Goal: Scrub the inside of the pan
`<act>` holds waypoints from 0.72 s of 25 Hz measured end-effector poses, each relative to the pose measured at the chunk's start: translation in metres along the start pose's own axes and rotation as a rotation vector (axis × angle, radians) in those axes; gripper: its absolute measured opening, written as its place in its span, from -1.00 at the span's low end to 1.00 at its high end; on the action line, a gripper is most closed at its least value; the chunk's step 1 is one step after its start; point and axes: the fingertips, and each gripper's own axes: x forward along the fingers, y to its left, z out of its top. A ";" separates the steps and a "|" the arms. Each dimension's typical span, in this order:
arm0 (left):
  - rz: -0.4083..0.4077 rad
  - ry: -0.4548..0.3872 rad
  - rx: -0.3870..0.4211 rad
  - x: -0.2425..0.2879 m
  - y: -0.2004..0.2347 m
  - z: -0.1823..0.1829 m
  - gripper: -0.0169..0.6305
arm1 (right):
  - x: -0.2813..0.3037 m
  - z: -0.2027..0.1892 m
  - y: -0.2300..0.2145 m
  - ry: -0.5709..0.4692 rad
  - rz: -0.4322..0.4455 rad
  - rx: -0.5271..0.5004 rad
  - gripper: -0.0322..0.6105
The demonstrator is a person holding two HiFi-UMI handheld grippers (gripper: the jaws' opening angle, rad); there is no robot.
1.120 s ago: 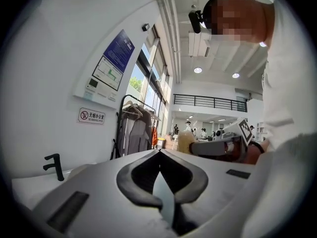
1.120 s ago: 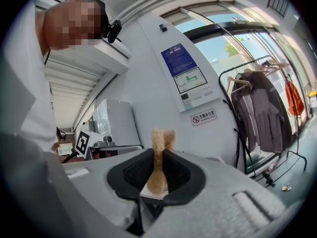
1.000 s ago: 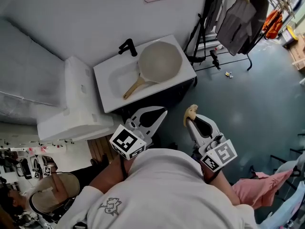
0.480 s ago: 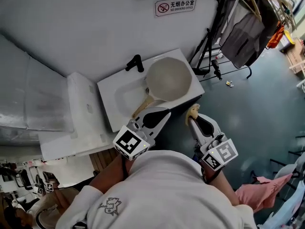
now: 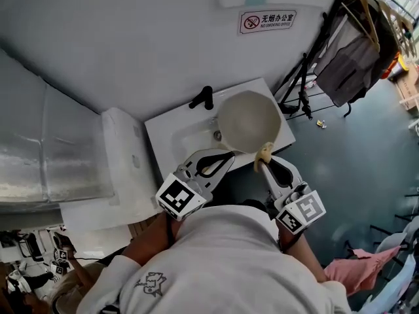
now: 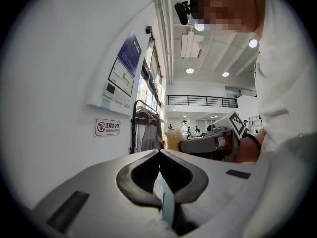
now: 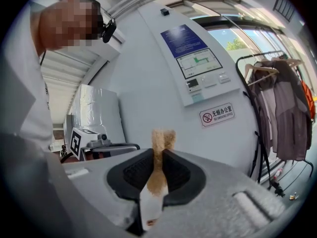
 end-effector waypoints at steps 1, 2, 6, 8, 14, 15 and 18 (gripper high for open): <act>0.000 0.005 -0.007 0.000 0.003 -0.002 -0.94 | 0.004 -0.001 -0.002 0.007 0.001 0.002 -0.73; 0.001 0.010 -0.013 0.000 0.007 -0.005 -0.94 | 0.009 -0.002 -0.006 0.010 0.001 0.005 -0.73; 0.033 0.005 -0.019 0.004 0.027 -0.007 -0.94 | 0.024 0.000 -0.021 0.013 0.006 0.011 -0.73; 0.053 0.001 -0.015 0.008 0.036 -0.007 -0.94 | 0.031 0.002 -0.029 0.013 0.020 0.008 -0.73; 0.106 0.013 -0.027 0.033 0.056 -0.004 -0.94 | 0.052 0.015 -0.063 0.020 0.076 -0.003 -0.73; 0.116 0.015 -0.028 0.038 0.059 -0.004 -0.94 | 0.055 0.017 -0.069 0.021 0.086 -0.008 -0.73; 0.149 0.018 -0.021 0.054 0.067 0.001 -0.94 | 0.062 0.024 -0.088 0.022 0.116 -0.011 -0.73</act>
